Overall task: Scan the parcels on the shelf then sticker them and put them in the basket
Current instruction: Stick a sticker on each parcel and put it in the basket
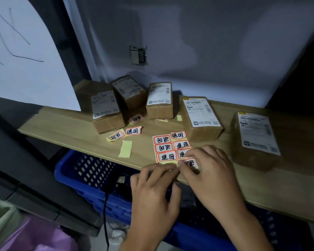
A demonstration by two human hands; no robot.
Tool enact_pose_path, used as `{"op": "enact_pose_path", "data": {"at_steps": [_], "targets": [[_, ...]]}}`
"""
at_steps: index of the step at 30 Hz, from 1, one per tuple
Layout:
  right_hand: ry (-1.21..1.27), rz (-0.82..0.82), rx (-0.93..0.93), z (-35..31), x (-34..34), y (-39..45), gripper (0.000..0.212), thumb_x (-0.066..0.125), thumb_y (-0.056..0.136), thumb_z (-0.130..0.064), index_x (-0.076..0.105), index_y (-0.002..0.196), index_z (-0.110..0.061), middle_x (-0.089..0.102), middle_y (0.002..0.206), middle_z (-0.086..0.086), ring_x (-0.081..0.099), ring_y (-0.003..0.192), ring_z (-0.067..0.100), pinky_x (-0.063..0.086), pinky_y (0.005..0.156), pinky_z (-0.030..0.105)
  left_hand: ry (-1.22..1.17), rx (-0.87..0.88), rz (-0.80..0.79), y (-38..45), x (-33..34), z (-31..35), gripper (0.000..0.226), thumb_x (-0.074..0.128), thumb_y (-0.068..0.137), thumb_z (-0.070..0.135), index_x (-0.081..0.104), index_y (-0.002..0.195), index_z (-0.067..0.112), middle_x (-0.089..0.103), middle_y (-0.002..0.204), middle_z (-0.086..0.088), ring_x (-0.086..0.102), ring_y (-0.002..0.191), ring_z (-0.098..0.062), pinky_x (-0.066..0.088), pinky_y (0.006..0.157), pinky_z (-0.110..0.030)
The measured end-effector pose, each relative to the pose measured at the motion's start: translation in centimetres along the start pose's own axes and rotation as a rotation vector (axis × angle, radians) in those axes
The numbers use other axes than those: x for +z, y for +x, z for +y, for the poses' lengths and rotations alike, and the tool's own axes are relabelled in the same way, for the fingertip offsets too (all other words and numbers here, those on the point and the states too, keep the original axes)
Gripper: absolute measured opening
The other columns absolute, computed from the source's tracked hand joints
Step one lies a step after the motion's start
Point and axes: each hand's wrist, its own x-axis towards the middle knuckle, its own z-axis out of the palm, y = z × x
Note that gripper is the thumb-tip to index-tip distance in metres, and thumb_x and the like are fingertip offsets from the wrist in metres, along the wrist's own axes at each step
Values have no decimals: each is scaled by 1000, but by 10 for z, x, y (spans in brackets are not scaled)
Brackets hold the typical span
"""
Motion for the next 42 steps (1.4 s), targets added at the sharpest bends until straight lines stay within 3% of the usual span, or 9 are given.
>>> {"op": "enact_pose_path", "data": {"at_steps": [7, 11, 15, 22, 27, 30, 32, 36, 42], "targets": [[-77, 4, 54, -5, -8, 2, 38, 67, 78, -60, 71, 104, -32, 65, 99, -15, 56, 98, 13, 38, 72, 25, -108, -94, 62, 12, -5, 6, 35, 52, 81, 26, 70, 110, 30, 60, 101, 26, 39, 105, 28, 43, 75, -26], [-117, 55, 37, -8, -9, 0, 21, 73, 76, -46, 70, 87, -29, 65, 87, -13, 59, 86, 16, 41, 65, 28, -60, -63, 61, 15, -5, 4, 36, 53, 80, 24, 69, 112, 28, 72, 102, 13, 52, 95, 6, 43, 76, -31], [-89, 88, 26, -8, -6, -3, 10, 73, 77, -30, 68, 74, -23, 64, 83, -12, 57, 82, 16, 42, 62, 27, 26, 26, -4, 15, -1, 3, 38, 54, 79, 22, 73, 112, 28, 73, 114, 18, 66, 107, -12, 45, 78, -36], [426, 231, 245, 6, -24, -25, 11, 72, 85, -23, 68, 76, -28, 69, 71, -12, 65, 68, 4, 49, 57, 23, 76, 8, -44, 15, -2, 11, 36, 55, 80, 28, 75, 110, 30, 72, 118, 20, 65, 109, -13, 43, 76, -36], [826, 234, 370, 18, -34, -46, 21, 66, 92, -11, 73, 89, -31, 76, 69, 0, 69, 64, 23, 60, 71, 45, 123, -10, -55, 22, -5, 19, 27, 54, 85, 36, 76, 100, 31, 73, 107, 18, 67, 98, -19, 44, 75, -39], [861, 242, 334, 23, -41, -52, 27, 68, 90, -5, 75, 90, -31, 81, 84, -8, 76, 81, 10, 59, 75, 24, 125, -7, -31, 26, -4, 30, 26, 54, 90, 42, 77, 98, 32, 71, 105, 17, 67, 95, -19, 45, 75, -40], [875, 217, 310, 25, -49, -56, 30, 68, 90, -1, 75, 89, -30, 81, 91, -11, 75, 86, 4, 54, 74, 15, -34, -26, -9, 30, -5, 45, 28, 57, 91, 47, 78, 101, 32, 72, 106, 18, 67, 98, -13, 48, 82, -39], [873, 271, 301, 34, -63, -62, 18, 68, 92, -11, 76, 88, -27, 80, 89, -3, 74, 84, 11, 59, 76, 31, -700, -317, -219, 46, 0, 83, 36, 78, 83, 61, 80, 101, 30, 81, 94, 14, 72, 89, 2, 51, 81, -13], [884, 364, 391, 60, -82, -63, 26, 77, 85, -9, 68, 97, -31, 81, 87, -6, 75, 83, 13, 56, 75, 28, -822, -207, -351, 66, 20, 116, 11, 82, 88, 8, 83, 92, 18, 81, 81, -2, 70, 76, -1, 53, 75, -12]]}}
